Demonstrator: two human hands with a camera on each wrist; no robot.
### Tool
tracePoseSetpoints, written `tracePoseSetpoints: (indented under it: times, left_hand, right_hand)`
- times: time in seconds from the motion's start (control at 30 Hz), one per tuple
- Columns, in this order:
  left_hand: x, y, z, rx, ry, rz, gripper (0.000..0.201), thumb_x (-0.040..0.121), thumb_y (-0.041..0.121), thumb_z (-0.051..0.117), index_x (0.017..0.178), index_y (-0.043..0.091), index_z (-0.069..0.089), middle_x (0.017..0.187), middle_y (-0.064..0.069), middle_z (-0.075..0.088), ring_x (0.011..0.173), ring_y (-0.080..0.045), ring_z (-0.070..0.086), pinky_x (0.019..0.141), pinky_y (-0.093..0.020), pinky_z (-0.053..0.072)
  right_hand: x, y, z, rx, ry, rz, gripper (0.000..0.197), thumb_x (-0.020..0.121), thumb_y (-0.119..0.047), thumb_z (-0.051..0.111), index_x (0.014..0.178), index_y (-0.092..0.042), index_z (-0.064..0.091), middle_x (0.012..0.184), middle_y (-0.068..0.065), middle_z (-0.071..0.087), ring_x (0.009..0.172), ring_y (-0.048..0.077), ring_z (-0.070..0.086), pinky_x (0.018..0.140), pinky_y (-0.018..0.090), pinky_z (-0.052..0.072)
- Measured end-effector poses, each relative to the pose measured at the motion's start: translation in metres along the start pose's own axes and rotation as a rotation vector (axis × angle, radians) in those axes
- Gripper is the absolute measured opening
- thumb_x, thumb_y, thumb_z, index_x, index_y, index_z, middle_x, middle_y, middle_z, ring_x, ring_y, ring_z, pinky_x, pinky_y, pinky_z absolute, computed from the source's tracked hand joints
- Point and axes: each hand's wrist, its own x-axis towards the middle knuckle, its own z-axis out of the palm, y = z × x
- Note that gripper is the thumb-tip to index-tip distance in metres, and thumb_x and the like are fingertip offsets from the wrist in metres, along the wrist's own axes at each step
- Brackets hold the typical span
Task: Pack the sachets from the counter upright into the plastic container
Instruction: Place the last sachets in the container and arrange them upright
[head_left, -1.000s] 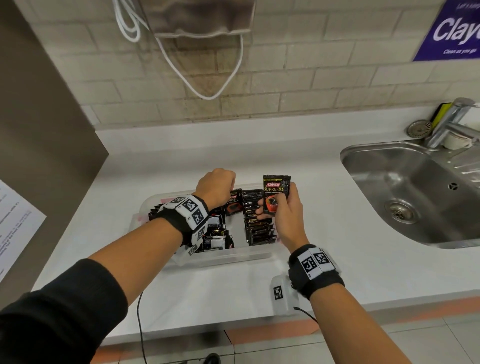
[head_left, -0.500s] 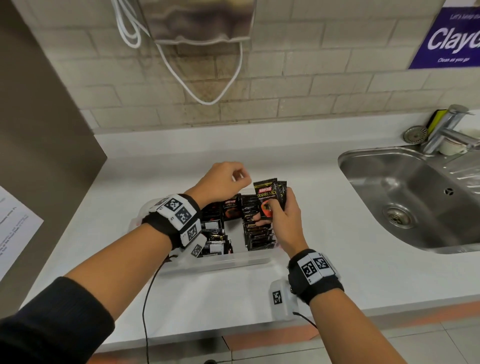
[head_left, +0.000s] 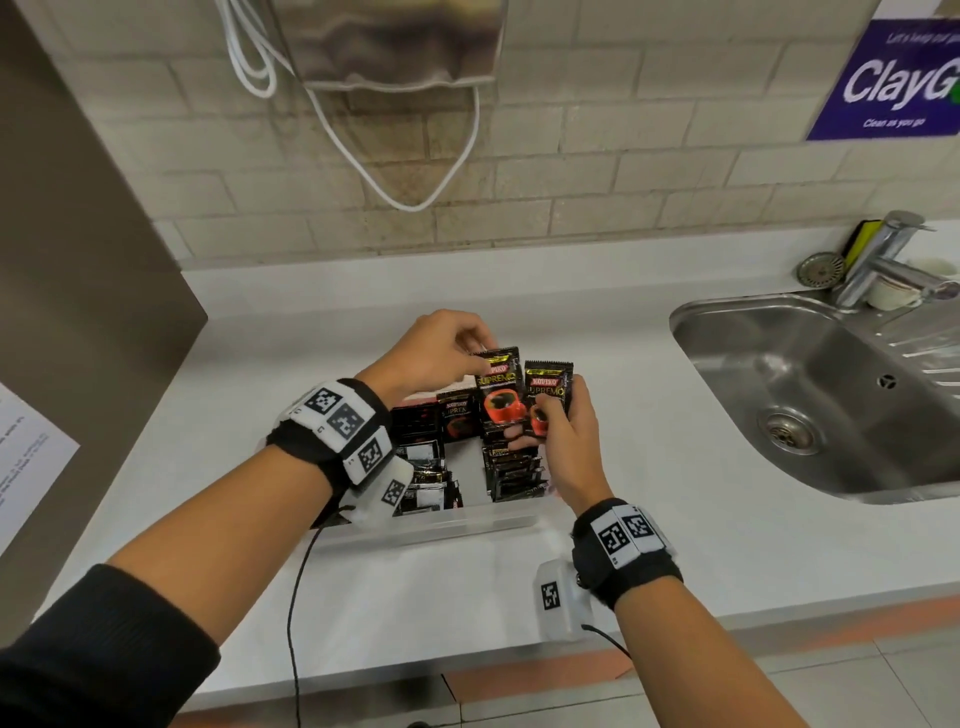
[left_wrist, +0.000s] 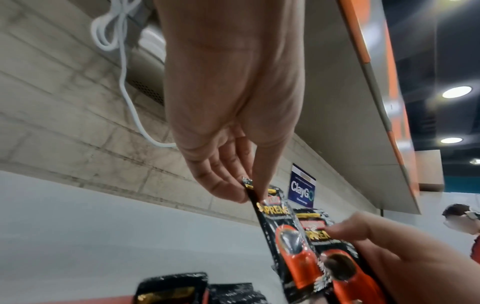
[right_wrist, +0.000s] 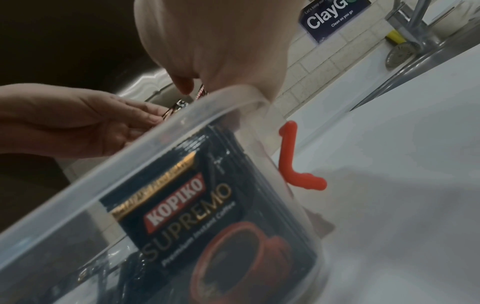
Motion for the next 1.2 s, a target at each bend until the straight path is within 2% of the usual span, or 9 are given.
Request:
tracePoseSetpoints:
  times: [0.2, 0.33, 0.43, 0.53, 0.67, 0.73, 0.9, 1.07, 1.2]
  left_hand:
    - [-0.002, -0.026, -0.026, 0.026, 0.063, -0.067, 0.023, 0.084, 0.002, 0.077, 0.088, 0.023, 0.068, 0.083, 0.000, 0.063, 0.069, -0.011, 0.058, 0.062, -0.027, 0.053]
    - [-0.005, -0.040, -0.021, 0.139, 0.054, -0.087, 0.019, 0.084, 0.006, 0.078, 0.089, 0.021, 0.068, 0.084, 0.005, 0.063, 0.069, -0.004, 0.056, 0.062, -0.018, 0.043]
    - [-0.005, -0.044, -0.012, 0.209, 0.049, -0.105, 0.016, 0.083, 0.007, 0.078, 0.089, 0.018, 0.068, 0.087, 0.000, 0.065, 0.068, -0.003, 0.055, 0.059, -0.013, 0.039]
    - [-0.004, -0.045, -0.004, 0.256, 0.050, -0.119, 0.015, 0.084, 0.005, 0.076, 0.090, 0.015, 0.067, 0.087, -0.002, 0.066, 0.072, -0.011, 0.058, 0.062, -0.017, 0.043]
    - [-0.003, -0.044, 0.007, 0.374, 0.003, -0.138, 0.014, 0.085, 0.006, 0.073, 0.093, 0.015, 0.068, 0.087, 0.000, 0.064, 0.086, -0.021, 0.062, 0.080, -0.034, 0.053]
    - [-0.003, -0.043, 0.012, 0.436, -0.019, -0.147, 0.015, 0.086, 0.006, 0.073, 0.091, 0.018, 0.065, 0.089, 0.001, 0.062, 0.088, -0.022, 0.061, 0.082, -0.038, 0.054]
    - [-0.001, -0.044, 0.018, 0.476, -0.028, -0.145, 0.019, 0.084, 0.002, 0.072, 0.085, 0.018, 0.061, 0.092, 0.000, 0.057, 0.086, -0.022, 0.058, 0.071, -0.030, 0.044]
    - [0.000, -0.046, 0.019, 0.497, -0.023, -0.140, 0.022, 0.085, -0.004, 0.066, 0.086, 0.017, 0.060, 0.092, 0.002, 0.054, 0.087, -0.021, 0.056, 0.071, -0.027, 0.040]
    - [0.000, -0.048, 0.019, 0.527, -0.025, -0.127, 0.021, 0.085, -0.003, 0.066, 0.090, 0.016, 0.060, 0.096, 0.000, 0.052, 0.092, -0.023, 0.054, 0.072, -0.028, 0.039]
  right_hand:
    - [0.001, 0.003, -0.002, -0.055, 0.011, -0.008, 0.016, 0.104, -0.009, 0.039, 0.109, -0.017, 0.051, 0.086, 0.012, 0.065, 0.070, 0.025, 0.068, 0.055, 0.031, 0.057]
    - [0.002, 0.003, -0.002, -0.078, 0.011, -0.006, 0.016, 0.105, -0.008, 0.038, 0.109, -0.017, 0.051, 0.087, 0.013, 0.065, 0.070, 0.022, 0.068, 0.054, 0.031, 0.057]
    - [0.002, 0.003, -0.003, -0.093, 0.017, -0.002, 0.016, 0.104, -0.008, 0.038, 0.110, -0.016, 0.051, 0.087, 0.013, 0.065, 0.069, 0.021, 0.068, 0.054, 0.031, 0.057]
    - [0.002, 0.004, -0.003, -0.104, 0.016, 0.000, 0.016, 0.104, -0.007, 0.039, 0.112, -0.014, 0.051, 0.088, 0.014, 0.065, 0.069, 0.021, 0.069, 0.054, 0.031, 0.058]
    - [0.002, 0.005, -0.003, -0.119, 0.015, -0.003, 0.016, 0.104, -0.008, 0.039, 0.111, -0.015, 0.051, 0.090, 0.015, 0.066, 0.070, 0.022, 0.069, 0.055, 0.033, 0.058]
    - [0.002, 0.004, -0.003, -0.117, 0.011, -0.005, 0.016, 0.104, -0.009, 0.039, 0.111, -0.016, 0.051, 0.091, 0.015, 0.066, 0.071, 0.022, 0.069, 0.056, 0.033, 0.059]
    - [0.001, 0.003, -0.003, -0.094, -0.002, -0.011, 0.019, 0.103, -0.009, 0.035, 0.109, -0.016, 0.052, 0.089, 0.015, 0.065, 0.069, 0.021, 0.068, 0.055, 0.032, 0.057]
    - [0.002, 0.004, -0.003, -0.118, 0.001, -0.014, 0.020, 0.103, -0.008, 0.034, 0.106, -0.018, 0.052, 0.090, 0.015, 0.064, 0.071, 0.023, 0.069, 0.057, 0.037, 0.059]
    - [0.002, 0.004, -0.002, -0.111, -0.008, -0.022, 0.019, 0.102, -0.010, 0.035, 0.106, -0.018, 0.052, 0.093, 0.017, 0.060, 0.069, 0.021, 0.068, 0.054, 0.033, 0.058]
